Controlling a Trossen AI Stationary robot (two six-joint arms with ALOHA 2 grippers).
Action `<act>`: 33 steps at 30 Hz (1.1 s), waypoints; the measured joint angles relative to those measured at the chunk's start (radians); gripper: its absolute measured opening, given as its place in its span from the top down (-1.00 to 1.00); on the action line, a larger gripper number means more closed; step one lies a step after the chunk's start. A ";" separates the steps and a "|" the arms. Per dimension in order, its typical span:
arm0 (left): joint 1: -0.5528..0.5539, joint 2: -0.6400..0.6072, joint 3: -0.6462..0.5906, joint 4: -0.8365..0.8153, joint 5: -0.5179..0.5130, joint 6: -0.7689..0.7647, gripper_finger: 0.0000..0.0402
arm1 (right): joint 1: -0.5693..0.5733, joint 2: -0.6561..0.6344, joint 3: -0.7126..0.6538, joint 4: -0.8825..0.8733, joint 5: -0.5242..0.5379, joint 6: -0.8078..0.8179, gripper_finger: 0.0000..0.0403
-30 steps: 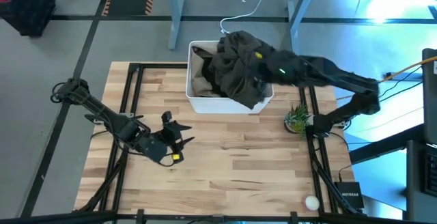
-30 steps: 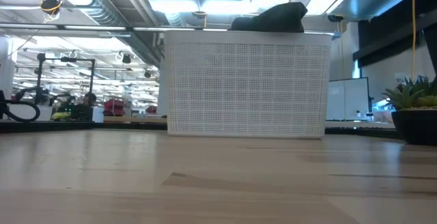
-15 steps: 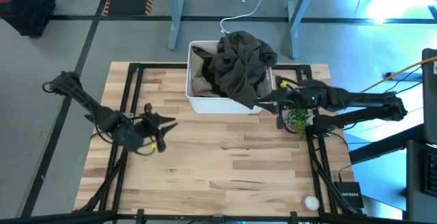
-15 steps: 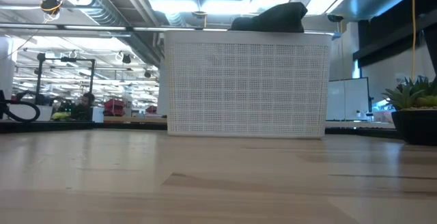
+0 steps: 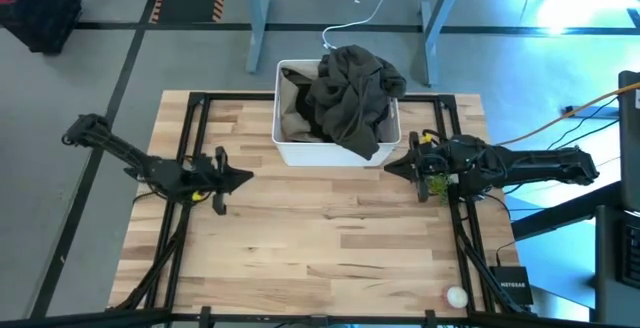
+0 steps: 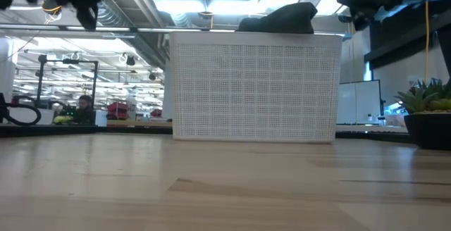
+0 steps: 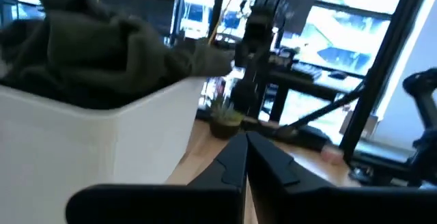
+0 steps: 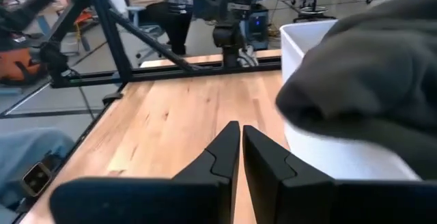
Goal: Sort clothes
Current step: Return to Home Position
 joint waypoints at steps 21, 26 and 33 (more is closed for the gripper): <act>0.260 -0.283 -0.217 -0.019 0.253 0.005 1.00 | 0.000 -0.324 -0.306 0.105 0.001 0.030 0.84; 0.260 -0.353 -0.217 -0.093 0.254 -0.001 1.00 | 0.000 -0.357 -0.397 0.212 0.022 0.053 0.84; 0.260 -0.435 -0.217 -0.149 0.249 0.067 0.99 | -0.001 -0.363 -0.446 0.194 0.084 0.050 0.84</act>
